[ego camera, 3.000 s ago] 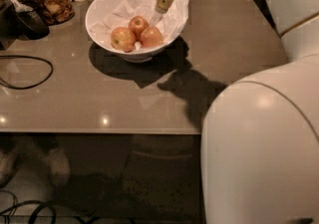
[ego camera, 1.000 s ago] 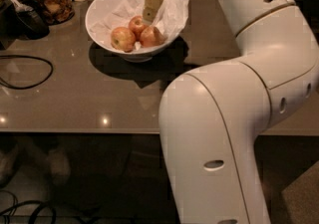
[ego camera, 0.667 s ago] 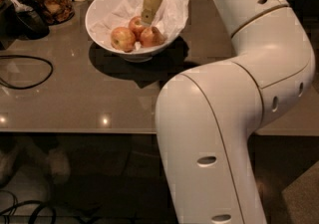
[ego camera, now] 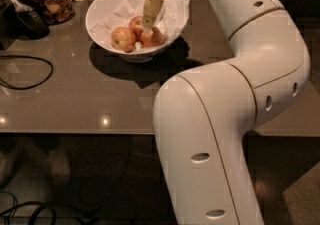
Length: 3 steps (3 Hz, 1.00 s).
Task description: Pick apple from white bowl
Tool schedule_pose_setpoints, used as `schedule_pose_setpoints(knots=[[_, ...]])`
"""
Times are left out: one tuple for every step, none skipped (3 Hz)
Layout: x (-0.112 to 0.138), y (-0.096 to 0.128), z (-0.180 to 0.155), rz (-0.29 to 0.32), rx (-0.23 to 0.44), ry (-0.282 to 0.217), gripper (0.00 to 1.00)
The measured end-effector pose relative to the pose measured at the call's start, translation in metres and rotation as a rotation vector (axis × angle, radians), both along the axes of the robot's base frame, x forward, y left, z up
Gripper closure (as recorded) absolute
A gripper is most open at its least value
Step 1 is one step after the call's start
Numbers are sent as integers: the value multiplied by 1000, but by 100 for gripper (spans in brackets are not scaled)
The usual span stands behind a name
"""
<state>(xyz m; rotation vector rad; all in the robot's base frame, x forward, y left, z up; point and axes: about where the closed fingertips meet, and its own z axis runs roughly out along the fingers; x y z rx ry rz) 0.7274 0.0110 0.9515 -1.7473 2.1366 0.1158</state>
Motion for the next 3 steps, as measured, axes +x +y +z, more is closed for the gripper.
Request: schedule_pose_setpoints(knots=[[0, 1, -9, 3, 4, 23, 25], [1, 1, -19, 3, 7, 42, 25], [2, -1, -26, 0, 6, 57, 25]])
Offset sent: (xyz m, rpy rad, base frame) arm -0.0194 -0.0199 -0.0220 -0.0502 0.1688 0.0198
